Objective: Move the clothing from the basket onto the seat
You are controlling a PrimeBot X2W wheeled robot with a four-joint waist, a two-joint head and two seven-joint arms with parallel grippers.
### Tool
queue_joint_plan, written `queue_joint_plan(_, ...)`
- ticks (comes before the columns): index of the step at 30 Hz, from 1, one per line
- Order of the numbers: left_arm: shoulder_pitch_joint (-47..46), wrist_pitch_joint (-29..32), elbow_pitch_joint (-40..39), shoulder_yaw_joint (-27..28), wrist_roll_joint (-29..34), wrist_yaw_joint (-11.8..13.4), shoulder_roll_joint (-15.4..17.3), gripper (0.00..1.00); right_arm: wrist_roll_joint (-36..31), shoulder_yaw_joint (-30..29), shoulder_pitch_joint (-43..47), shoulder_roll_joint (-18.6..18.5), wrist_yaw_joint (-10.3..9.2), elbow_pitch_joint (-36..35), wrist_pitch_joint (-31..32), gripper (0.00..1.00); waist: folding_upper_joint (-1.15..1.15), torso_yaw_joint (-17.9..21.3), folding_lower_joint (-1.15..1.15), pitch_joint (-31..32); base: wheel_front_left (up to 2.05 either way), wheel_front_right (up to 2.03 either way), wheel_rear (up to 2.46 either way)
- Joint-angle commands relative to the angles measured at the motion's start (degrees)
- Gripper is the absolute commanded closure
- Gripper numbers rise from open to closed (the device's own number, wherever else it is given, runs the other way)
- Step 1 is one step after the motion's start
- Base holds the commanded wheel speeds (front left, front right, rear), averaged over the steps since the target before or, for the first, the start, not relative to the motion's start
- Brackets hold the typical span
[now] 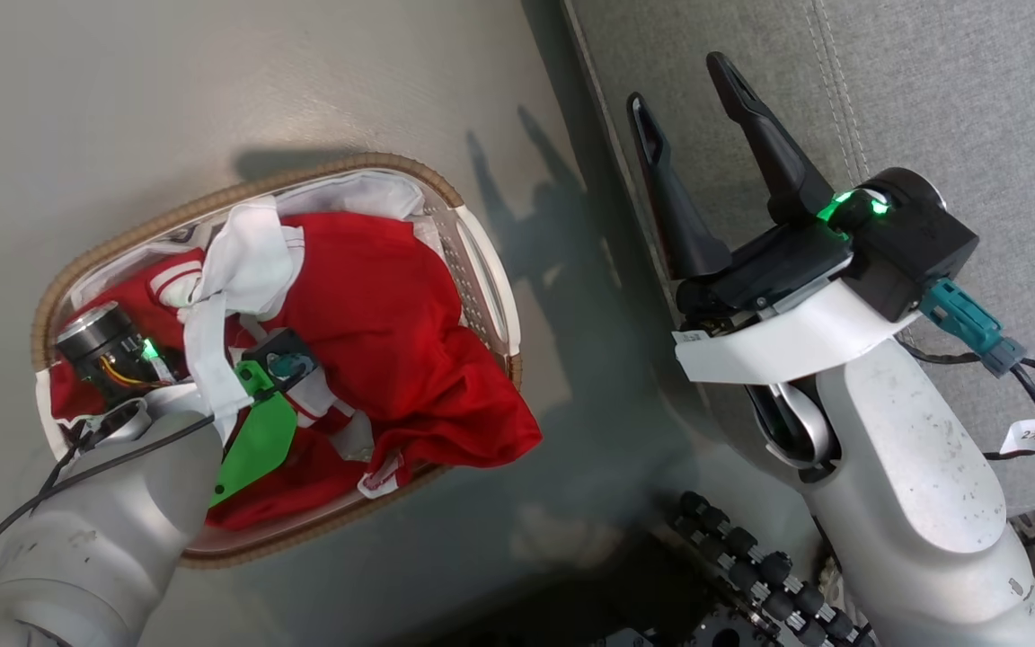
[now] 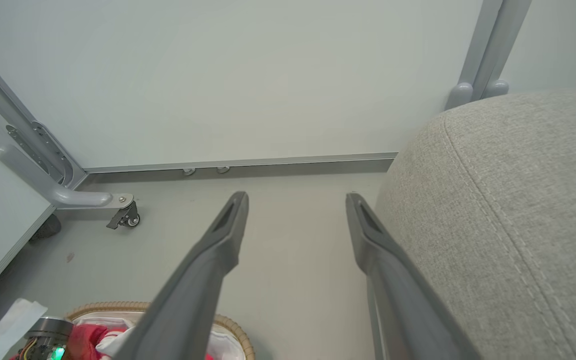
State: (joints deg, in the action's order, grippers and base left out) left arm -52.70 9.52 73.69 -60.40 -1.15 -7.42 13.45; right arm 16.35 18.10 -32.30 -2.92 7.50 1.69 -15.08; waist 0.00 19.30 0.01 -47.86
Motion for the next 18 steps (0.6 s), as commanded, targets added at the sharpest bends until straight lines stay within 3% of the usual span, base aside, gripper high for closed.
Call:
queue_joint_plan(1,-0.49,-0.53,0.17,-0.21,-1.58,-0.09,0.64,0.84,0.59,-0.18,-0.46,-0.06,-0.02,-0.19,-0.13,0.00,0.00,0.61,-0.01,-0.86,0.00,0.00,0.00)
queue_joint_plan(2,-0.27,-1.01,0.09,-0.48,-2.06,-0.09,0.60,1.00,0.67,-0.20,-0.54,-0.06,-0.02,-0.14,-0.13,0.00,0.00,0.64,-0.01,-0.92,0.00,0.00,0.00)
queue_joint_plan(8,1.74,-3.30,0.02,-1.62,-6.23,-0.09,0.46,1.00,0.84,-0.35,-0.05,-0.07,-0.02,1.87,-0.13,0.00,0.00,0.51,-0.01,1.64,0.00,0.00,0.00)
queue_joint_plan(18,7.47,-11.04,0.04,0.82,-14.50,-0.09,-2.94,1.00,-1.84,-1.95,3.82,-0.12,-0.02,6.54,-0.12,0.00,0.00,-2.48,-0.01,13.20,0.00,0.00,0.00)
